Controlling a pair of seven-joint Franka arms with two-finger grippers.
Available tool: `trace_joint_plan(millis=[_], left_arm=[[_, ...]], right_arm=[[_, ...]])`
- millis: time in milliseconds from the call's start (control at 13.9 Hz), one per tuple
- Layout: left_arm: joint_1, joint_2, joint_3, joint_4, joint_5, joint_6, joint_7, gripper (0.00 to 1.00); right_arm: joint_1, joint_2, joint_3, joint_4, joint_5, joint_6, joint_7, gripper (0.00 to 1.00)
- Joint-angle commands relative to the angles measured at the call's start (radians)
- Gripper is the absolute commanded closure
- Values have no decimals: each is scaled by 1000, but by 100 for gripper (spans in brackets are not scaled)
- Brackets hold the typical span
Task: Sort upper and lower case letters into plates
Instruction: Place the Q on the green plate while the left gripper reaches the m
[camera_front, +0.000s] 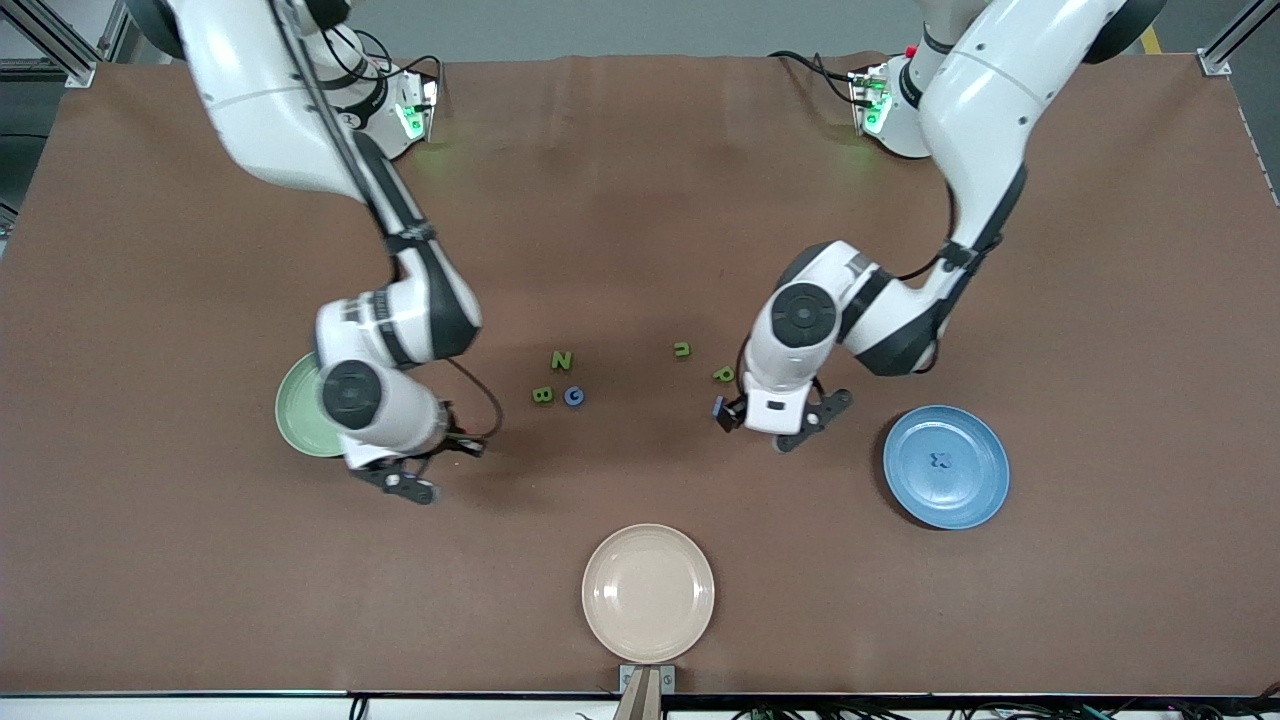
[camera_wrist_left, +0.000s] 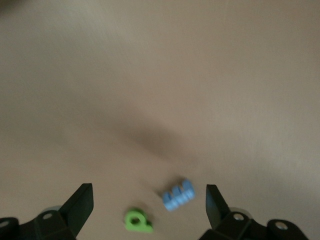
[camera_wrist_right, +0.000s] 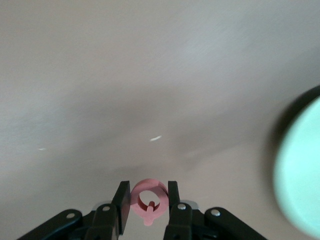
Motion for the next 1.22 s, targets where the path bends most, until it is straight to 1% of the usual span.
trace_joint_plan(millis=[0, 216, 360, 504, 648, 720, 792, 864, 936, 1008, 1152], left_arm=[[-30, 53, 11, 43, -2, 31, -73, 2], [-61, 74, 11, 43, 1, 64, -241, 5], [-80, 84, 23, 43, 4, 75, -339, 7], [-80, 88, 24, 42, 9, 76, -401, 9], [-77, 88, 30, 42, 7, 76, -435, 14], [-81, 88, 44, 42, 7, 78, -458, 14], [-84, 88, 50, 42, 7, 79, -478, 15], [-86, 88, 53, 42, 7, 79, -485, 17], [-87, 90, 53, 42, 7, 79, -487, 17], [-90, 96, 53, 42, 7, 81, -489, 19], [-90, 98, 53, 42, 7, 81, -487, 20]], right_arm=[[-103, -163, 20, -217, 4, 31, -207, 100], [-189, -256, 20, -401, 6, 135, -374, 100], [-252, -286, 25, -510, 12, 200, -474, 100], [-275, -302, 23, -599, 12, 285, -531, 100], [-288, -296, 25, -646, 12, 341, -548, 100], [-288, -294, 23, -666, 12, 365, -548, 100], [-288, -293, 23, -667, 12, 369, -548, 98], [-288, -293, 23, -666, 12, 367, -548, 85], [-288, -293, 23, -663, 12, 364, -552, 50], [-288, -293, 23, -661, 12, 364, -552, 0], [-283, -294, 23, -641, 12, 356, -543, 0]])
